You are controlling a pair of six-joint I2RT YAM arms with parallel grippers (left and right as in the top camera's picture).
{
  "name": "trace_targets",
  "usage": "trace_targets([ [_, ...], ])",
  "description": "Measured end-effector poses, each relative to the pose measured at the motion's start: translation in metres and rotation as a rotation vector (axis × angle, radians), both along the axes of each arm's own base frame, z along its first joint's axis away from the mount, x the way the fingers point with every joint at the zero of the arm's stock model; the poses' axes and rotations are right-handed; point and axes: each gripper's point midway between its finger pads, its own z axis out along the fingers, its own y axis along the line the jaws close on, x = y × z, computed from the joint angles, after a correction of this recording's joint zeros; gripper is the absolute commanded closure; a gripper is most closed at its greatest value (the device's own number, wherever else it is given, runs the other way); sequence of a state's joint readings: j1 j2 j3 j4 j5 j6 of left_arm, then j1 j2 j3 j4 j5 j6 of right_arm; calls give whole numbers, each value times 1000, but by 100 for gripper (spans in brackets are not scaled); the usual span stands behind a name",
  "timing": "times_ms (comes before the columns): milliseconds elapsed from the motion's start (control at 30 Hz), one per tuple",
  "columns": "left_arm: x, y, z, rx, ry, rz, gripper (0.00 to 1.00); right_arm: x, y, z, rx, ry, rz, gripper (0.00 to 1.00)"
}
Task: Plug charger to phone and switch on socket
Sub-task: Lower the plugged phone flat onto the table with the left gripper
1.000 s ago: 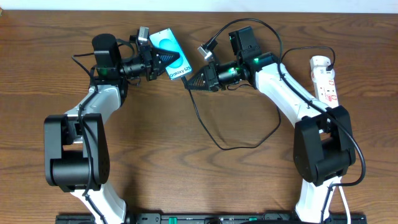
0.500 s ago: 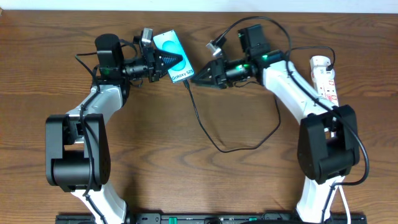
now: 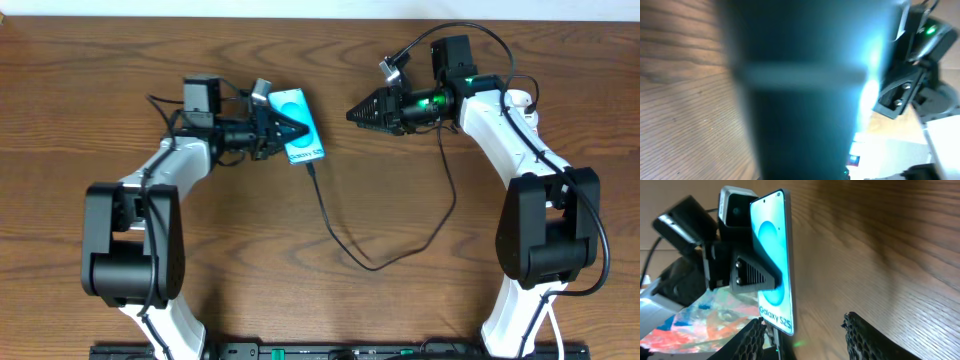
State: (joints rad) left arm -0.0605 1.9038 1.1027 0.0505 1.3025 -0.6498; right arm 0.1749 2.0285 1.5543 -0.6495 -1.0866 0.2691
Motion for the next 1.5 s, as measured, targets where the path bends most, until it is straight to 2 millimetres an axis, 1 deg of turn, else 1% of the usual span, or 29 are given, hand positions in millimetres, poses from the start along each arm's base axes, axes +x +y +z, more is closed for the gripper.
trace_targets([
  [100, -4, -15, -10, 56, 0, -7, 93, -1, -2, -5, -29, 3, -2, 50],
  [200, -5, -22, -21, 113, 9, 4, 93, -2, -5, -10, -53, 5, -6, 49],
  [267, -5, -24, -29, 160, 4, 17, 93, -3, -6, -13, -72, 6, -9, 49],
  [433, -3, -16, -48, 264, 6, 52, 93, -3, -8, -16, -92, 8, -13, 49],
  [667, -15, -2, -78, 434, 47, 61, 93, -2, -9, -18, -102, 8, -17, 50],
  [800, -19, 1, -85, 480, 57, 59, 93, -3, -10, -21, -121, 15, -23, 51],
  [900, -26, 4, -90, 504, 89, 52, 93, -4, -11, -22, -129, 20, -24, 51],
  [1033, -35, 8, -98, 545, 136, 45, 93, -6, -6, -24, -142, 20, -15, 51],
  [1133, -35, 10, -100, 561, 139, 50, 93, -8, -3, -24, -145, 19, -6, 51],
  [1333, -35, 11, -101, 570, 136, 52, 93, -9, -2, -25, -149, 19, -5, 52],
  [1400, -35, 11, -105, 571, 144, 49, 93, -9, -2, -25, -149, 19, -5, 51],
  [1500, -38, 12, -115, 577, 171, 42, 93, -9, -2, -25, -149, 18, -5, 52],
])
